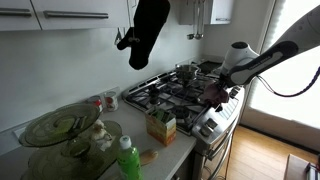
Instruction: Use the pink towel to wipe the buttons on the stove
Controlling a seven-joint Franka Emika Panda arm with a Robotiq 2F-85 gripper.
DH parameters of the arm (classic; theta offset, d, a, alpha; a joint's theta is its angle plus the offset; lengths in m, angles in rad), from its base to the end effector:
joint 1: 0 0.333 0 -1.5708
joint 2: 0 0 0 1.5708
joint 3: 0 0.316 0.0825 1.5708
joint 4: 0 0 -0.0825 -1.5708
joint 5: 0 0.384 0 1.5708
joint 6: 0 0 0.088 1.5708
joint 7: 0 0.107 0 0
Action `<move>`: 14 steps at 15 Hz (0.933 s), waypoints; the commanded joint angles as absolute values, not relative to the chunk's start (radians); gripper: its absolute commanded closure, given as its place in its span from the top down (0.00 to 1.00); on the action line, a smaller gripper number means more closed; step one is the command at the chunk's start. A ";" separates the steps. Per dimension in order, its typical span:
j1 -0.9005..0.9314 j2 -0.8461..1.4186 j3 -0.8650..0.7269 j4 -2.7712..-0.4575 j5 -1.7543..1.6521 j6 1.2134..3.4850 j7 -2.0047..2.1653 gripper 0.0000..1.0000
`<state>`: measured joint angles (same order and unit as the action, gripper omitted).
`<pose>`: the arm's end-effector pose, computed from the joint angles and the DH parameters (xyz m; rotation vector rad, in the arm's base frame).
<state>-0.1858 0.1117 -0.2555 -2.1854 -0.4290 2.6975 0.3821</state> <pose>0.5310 -0.2330 0.3797 2.7186 -0.6425 0.5452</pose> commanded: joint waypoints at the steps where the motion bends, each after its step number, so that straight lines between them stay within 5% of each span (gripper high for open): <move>1: -0.191 0.023 -0.313 -2.256 -0.543 2.641 0.484 0.04; 9: -0.293 -0.097 -0.317 -2.338 -0.808 2.548 0.774 0.04; 14: -0.276 0.020 -0.290 -2.324 -0.696 2.671 0.763 0.04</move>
